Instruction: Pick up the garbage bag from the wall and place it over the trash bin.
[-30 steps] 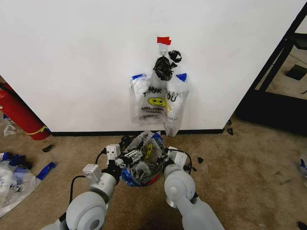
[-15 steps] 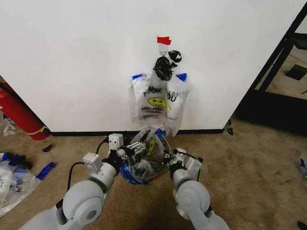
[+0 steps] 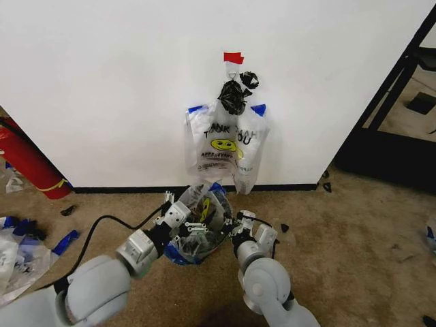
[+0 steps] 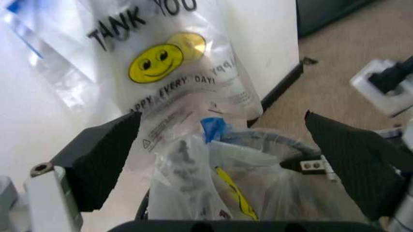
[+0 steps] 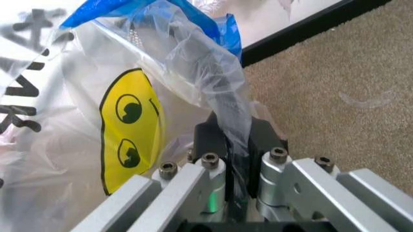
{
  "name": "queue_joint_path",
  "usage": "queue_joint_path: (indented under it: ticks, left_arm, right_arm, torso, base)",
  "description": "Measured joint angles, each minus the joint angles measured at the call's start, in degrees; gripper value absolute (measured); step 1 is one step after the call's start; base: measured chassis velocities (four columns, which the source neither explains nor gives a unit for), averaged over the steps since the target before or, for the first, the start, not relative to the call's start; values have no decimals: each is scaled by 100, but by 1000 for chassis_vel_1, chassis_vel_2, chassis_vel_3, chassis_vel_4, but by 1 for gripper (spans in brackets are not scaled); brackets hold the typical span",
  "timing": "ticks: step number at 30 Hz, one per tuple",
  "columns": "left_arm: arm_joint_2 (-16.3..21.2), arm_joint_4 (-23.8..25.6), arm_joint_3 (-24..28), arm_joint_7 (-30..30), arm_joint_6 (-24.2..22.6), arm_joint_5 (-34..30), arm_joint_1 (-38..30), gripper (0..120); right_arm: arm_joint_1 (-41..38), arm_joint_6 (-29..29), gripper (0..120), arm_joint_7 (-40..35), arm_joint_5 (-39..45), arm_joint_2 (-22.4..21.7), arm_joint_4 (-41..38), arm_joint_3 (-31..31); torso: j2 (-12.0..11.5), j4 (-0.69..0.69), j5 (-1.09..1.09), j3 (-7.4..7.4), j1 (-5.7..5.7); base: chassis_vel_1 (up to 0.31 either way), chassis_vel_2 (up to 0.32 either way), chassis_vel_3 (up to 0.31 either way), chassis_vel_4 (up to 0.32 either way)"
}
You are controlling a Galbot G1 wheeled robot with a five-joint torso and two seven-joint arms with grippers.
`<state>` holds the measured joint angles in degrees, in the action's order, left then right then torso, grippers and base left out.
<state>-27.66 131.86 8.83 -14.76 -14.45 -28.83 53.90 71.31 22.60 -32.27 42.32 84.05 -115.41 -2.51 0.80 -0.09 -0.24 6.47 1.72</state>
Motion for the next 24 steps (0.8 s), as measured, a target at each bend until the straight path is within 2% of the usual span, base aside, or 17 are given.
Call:
queue_joint_path:
  ticks: [2,6,9,15,21,23,24]
  left_arm:
    - [-9,-33,100,-16,-41,-30,-105,100]
    - [-78,-186,625,-112,-274,-218,-577,96]
    - [-86,-244,755,-128,-328,-230,-673,94]
    - [-164,-496,1173,-280,-645,-256,-1138,74]
    - [-215,-625,1233,-400,-705,-263,-1273,55]
    - [-235,-664,1267,-428,-716,-254,-1338,43]
    - [-235,-664,1267,-428,-716,-254,-1338,43]
  right_arm:
    - [4,-3,1,3,-7,5,0,2]
    - [16,-7,1,7,-29,27,-6,3]
    - [16,-7,1,2,-29,27,-27,5]
    - [42,15,1,-52,-16,30,-138,44]
    - [77,27,1,-71,-5,14,-193,39]
    - [76,29,1,-77,-5,-1,-195,26]
    - [76,29,1,-77,-5,-1,-195,26]
  torso:
    - [0,0,0,0,0]
    - [0,3,0,0,0]
    - [0,3,1,0,0]
    - [0,3,0,0,0]
    - [0,4,0,0,0]
    - [0,3,0,0,0]
    - [0,3,0,0,0]
  base:
    - [0,0,0,0]
    - [0,0,0,0]
    - [0,0,0,0]
    - [0,0,0,0]
    - [0,0,0,0]
    - [0,0,0,0]
    - [0,0,0,0]
